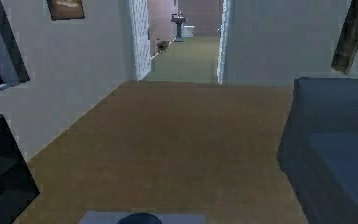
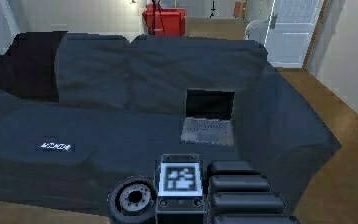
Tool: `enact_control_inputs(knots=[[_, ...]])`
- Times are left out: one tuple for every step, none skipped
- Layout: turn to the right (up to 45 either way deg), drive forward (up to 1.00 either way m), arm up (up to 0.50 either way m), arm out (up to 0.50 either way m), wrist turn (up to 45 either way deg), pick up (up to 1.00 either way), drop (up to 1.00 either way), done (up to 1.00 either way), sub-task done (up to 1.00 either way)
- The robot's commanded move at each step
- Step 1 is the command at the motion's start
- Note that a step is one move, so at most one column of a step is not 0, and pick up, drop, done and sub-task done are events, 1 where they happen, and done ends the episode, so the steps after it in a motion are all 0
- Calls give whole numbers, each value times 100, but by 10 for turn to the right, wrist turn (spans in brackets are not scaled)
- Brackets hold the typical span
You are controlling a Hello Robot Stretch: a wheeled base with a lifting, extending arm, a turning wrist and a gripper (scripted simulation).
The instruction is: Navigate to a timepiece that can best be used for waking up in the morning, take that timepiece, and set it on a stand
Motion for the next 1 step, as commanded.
enact_control_inputs(knots=[[30, 0, 0, 0, 0, 0, 0, 0, 0]])
